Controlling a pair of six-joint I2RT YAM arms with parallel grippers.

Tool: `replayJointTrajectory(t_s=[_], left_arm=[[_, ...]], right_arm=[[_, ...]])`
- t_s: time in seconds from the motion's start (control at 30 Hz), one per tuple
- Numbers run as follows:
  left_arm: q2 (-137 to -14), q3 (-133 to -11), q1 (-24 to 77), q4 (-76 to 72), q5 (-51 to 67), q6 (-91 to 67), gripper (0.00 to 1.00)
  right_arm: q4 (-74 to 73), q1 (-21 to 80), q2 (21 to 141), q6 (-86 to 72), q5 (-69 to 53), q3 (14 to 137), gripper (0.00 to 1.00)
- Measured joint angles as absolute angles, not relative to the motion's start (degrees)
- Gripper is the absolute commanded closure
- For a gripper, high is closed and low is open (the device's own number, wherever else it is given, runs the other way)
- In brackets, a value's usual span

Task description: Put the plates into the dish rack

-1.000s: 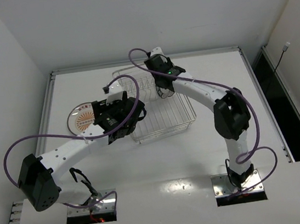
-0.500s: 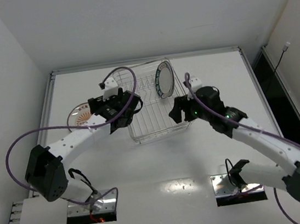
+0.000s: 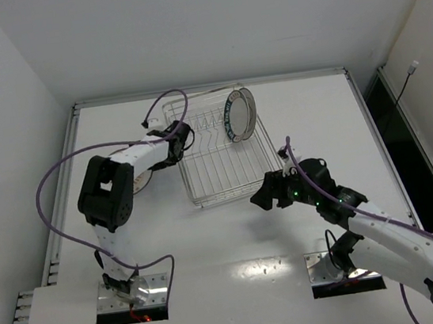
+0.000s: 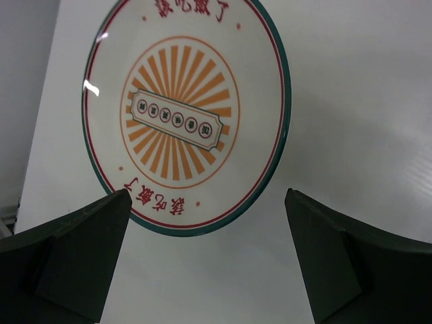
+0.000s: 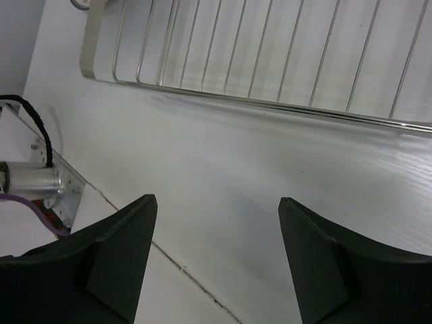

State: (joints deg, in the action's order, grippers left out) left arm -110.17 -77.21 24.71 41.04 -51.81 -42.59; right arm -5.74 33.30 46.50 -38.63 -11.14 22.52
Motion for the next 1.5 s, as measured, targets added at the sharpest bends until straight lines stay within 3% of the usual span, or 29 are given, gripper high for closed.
replayJointTrajectory(t_s=[0.23, 0.37, 0.57, 0.6, 0.8, 0.87, 1.17, 1.37, 1.5], left_arm=[[-117.05, -79.83, 24.67, 43.62, -50.46, -42.28, 0.06], [-120.11, -82.56, 24.51, 45.32, -50.59, -41.67, 0.14], [-122.04, -85.58, 23.03, 45.93, -47.37, -40.18, 0.48], [-122.04, -85.58, 22.50, 45.50, -46.22, -39.83, 0.57], [-122.30, -85.60, 19.00, 44.10, -41.71, -38.57, 0.83], [-122.48, -85.60, 18.65, 44.01, -41.41, -37.85, 1.00], [-118.45, -82.74, 18.65, 45.19, -43.48, -36.97, 1.00], [-95.37, -73.38, 18.63, 37.76, -40.14, -39.38, 1.00], [-80.42, -75.02, 20.01, 30.41, -33.39, -39.48, 1.00]], right_arm=[[-4.95, 33.52, 48.56, -38.63, -12.29, 22.55, 0.30], [-4.78, 33.52, 48.53, -38.63, -12.47, 22.55, 0.30], [-4.73, 33.52, 48.60, -38.63, -12.51, 22.55, 0.30], [-4.69, 33.52, 48.69, -38.63, -12.51, 22.55, 0.30], [-4.38, 33.52, 50.13, -38.61, -12.53, 22.55, 0.30], [-4.32, 33.52, 50.54, -38.65, -12.51, 22.55, 0.30], [-3.86, 33.52, 52.21, -38.65, -12.53, 22.55, 0.30], [-2.42, 33.50, 53.08, -39.35, -12.56, 22.55, 0.30], [-1.52, 33.50, 54.19, -39.94, -12.71, 22.55, 0.30]])
